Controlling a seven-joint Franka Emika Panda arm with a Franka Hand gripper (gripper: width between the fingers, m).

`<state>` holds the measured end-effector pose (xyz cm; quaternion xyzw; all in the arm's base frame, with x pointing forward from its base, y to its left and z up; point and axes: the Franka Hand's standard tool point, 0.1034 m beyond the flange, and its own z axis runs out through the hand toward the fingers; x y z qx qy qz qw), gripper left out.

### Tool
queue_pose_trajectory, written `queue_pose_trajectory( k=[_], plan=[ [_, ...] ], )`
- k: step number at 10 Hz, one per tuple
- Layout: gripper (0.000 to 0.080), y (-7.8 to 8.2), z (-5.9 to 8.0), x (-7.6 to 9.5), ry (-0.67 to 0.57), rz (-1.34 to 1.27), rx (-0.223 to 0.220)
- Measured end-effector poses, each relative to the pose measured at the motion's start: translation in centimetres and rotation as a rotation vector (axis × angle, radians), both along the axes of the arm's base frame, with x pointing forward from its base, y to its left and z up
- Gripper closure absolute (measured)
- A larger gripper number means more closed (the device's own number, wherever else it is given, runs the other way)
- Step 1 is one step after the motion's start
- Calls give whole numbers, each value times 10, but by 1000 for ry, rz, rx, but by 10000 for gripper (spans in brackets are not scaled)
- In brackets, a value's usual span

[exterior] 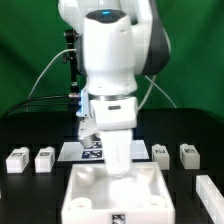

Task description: Assemble one leg

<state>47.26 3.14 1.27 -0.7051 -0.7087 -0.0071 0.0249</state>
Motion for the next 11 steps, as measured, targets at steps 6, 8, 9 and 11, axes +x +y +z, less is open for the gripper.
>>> queue_pose_trajectory(
  k=[6, 8, 9, 11],
  plan=[
    [736, 42, -6, 24, 26, -15, -6],
    [736, 41, -6, 24, 23, -13, -5],
    [729, 41, -6, 24, 23, -13, -5],
    [554, 41, -6, 24, 24, -14, -5]
  ],
)
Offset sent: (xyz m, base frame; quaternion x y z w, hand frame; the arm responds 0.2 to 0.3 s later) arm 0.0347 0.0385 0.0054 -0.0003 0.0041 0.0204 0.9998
